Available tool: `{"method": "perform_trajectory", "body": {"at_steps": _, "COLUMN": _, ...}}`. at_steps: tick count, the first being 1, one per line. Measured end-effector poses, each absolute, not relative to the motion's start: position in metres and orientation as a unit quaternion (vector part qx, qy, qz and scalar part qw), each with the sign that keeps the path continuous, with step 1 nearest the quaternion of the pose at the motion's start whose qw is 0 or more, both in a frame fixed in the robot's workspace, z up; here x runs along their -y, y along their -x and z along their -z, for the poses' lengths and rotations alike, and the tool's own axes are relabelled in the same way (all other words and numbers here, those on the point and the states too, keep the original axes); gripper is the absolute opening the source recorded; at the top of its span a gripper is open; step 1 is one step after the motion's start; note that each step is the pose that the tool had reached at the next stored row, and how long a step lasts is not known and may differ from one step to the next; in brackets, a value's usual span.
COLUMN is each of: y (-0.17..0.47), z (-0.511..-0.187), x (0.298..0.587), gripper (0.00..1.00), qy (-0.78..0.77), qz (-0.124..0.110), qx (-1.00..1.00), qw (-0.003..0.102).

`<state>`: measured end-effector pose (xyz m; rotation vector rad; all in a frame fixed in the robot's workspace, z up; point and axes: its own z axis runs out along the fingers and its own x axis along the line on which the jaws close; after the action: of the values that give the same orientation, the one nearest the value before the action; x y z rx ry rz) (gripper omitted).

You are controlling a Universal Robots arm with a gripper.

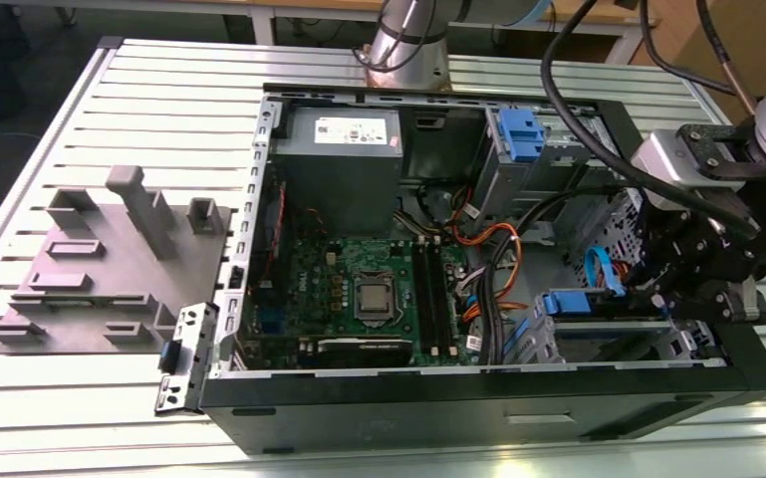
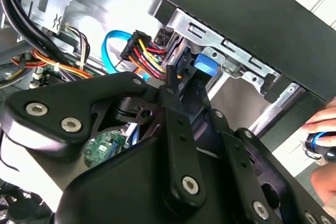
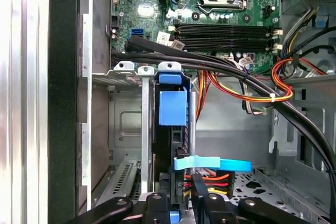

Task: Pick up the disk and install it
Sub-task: 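Insert the second disk wire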

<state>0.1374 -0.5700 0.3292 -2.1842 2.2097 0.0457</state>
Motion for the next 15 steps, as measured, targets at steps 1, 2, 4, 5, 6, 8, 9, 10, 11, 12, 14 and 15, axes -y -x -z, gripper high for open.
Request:
{"method": "perform_trajectory", "body": {"at_steps": 1, "y": -0.137, "z": -0.331, "x": 0.57, "gripper": 0.3, "qy": 0.703, "qz": -0.015, "qx": -0.711, "qw": 0.017}}
{"method": "perform_trajectory", "body": {"at_steps": 2, "y": -0.137, "z": -0.333, "x": 0.57, "gripper": 0.3, "qy": 0.703, "qz": -0.015, "qx": -0.711, "qw": 0.017}}
{"method": "perform_trajectory", "body": {"at_steps": 4, "y": -0.137, "z": -0.339, "x": 0.57, "gripper": 0.3, "qy": 0.703, "qz": -0.015, "qx": -0.711, "qw": 0.017}}
{"method": "perform_trajectory", "body": {"at_steps": 5, "y": -0.137, "z": -0.341, "x": 0.57, "gripper": 0.3, "qy": 0.703, "qz": -0.015, "qx": -0.711, "qw": 0.017}}
{"method": "perform_trajectory", "body": {"at_steps": 6, "y": -0.137, "z": -0.344, "x": 0.57, "gripper": 0.3, "qy": 0.703, "qz": -0.015, "qx": -0.711, "qw": 0.017}}
{"method": "perform_trajectory", "body": {"at_steps": 8, "y": -0.137, "z": -0.349, "x": 0.57, "gripper": 0.3, "qy": 0.703, "qz": -0.015, "qx": -0.711, "qw": 0.017}}
{"method": "perform_trajectory", "body": {"at_steps": 9, "y": -0.137, "z": -0.351, "x": 0.57, "gripper": 0.3, "qy": 0.703, "qz": -0.015, "qx": -0.711, "qw": 0.017}}
{"method": "perform_trajectory", "body": {"at_steps": 10, "y": -0.137, "z": -0.352, "x": 0.57, "gripper": 0.3, "qy": 0.703, "qz": -0.015, "qx": -0.711, "qw": 0.017}}
{"method": "perform_trajectory", "body": {"at_steps": 11, "y": -0.137, "z": -0.353, "x": 0.57, "gripper": 0.3, "qy": 0.703, "qz": -0.015, "qx": -0.711, "qw": 0.017}}
{"method": "perform_trajectory", "body": {"at_steps": 12, "y": -0.137, "z": -0.353, "x": 0.57, "gripper": 0.3, "qy": 0.703, "qz": -0.015, "qx": -0.711, "qw": 0.017}}
{"method": "perform_trajectory", "body": {"at_steps": 14, "y": -0.137, "z": -0.353, "x": 0.57, "gripper": 0.3, "qy": 0.703, "qz": -0.015, "qx": -0.711, "qw": 0.017}}
{"method": "perform_trajectory", "body": {"at_steps": 15, "y": -0.137, "z": -0.356, "x": 0.57, "gripper": 0.3, "qy": 0.703, "qz": -0.015, "qx": -0.711, "qw": 0.017}}
